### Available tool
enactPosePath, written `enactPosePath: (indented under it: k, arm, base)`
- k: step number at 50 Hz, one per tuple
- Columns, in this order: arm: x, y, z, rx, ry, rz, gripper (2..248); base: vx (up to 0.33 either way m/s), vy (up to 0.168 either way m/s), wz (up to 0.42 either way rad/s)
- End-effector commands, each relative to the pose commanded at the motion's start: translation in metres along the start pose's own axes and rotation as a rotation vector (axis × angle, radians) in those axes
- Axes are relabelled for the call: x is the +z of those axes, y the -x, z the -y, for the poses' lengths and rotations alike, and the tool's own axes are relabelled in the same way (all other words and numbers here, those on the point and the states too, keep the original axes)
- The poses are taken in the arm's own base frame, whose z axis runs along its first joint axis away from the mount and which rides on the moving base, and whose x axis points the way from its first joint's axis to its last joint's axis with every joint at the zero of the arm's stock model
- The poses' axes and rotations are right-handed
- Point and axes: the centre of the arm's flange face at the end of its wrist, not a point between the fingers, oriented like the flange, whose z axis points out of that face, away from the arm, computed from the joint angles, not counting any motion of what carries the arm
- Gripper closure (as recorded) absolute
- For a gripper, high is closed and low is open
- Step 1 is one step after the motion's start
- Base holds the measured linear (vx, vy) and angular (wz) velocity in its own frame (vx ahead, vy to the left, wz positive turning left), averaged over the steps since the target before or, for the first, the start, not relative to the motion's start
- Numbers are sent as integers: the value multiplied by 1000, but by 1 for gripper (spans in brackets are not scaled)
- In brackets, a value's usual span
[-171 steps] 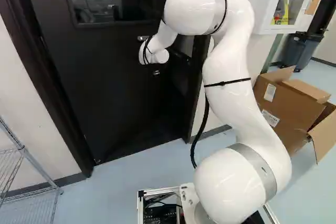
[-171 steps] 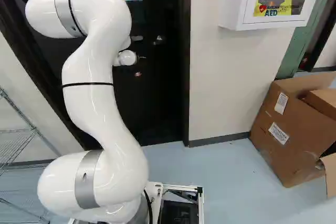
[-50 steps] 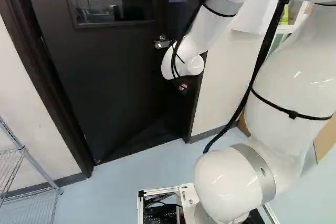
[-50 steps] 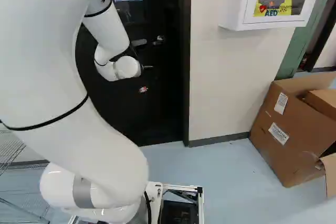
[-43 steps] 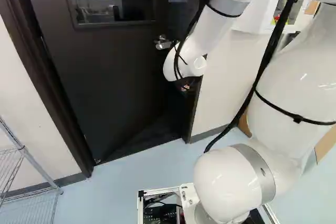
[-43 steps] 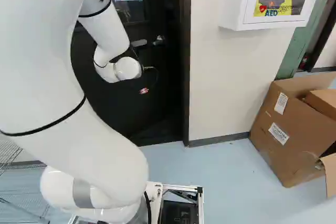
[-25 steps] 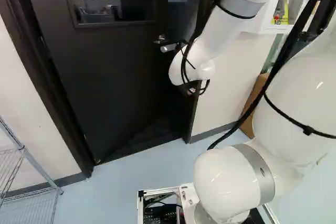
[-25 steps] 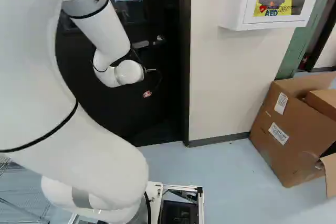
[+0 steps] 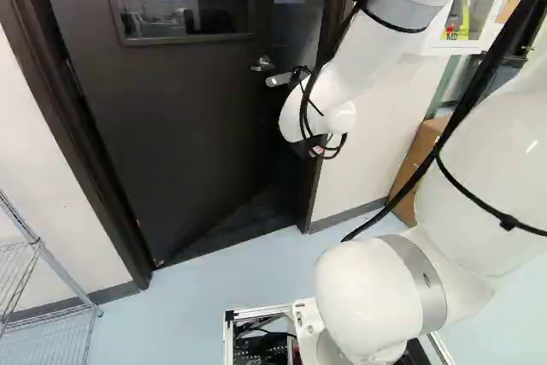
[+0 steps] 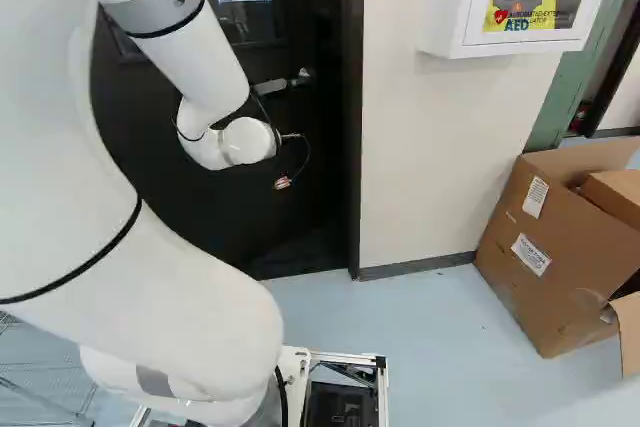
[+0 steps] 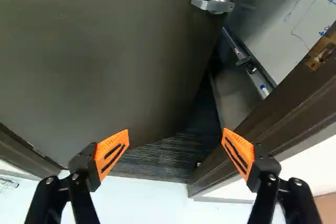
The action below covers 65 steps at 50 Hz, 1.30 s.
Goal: Open the door and move inside
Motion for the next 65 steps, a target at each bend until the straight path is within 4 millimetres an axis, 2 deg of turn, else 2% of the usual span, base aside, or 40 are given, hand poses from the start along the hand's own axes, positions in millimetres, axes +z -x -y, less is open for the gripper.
enactPosePath:
  k: [43,65]
  arm:
    - [0,0,0,0,0,0,3]
    - [0,0,0,0,0,0,3]
  base:
    - [10,5,-22]
    - [58,53,-7]
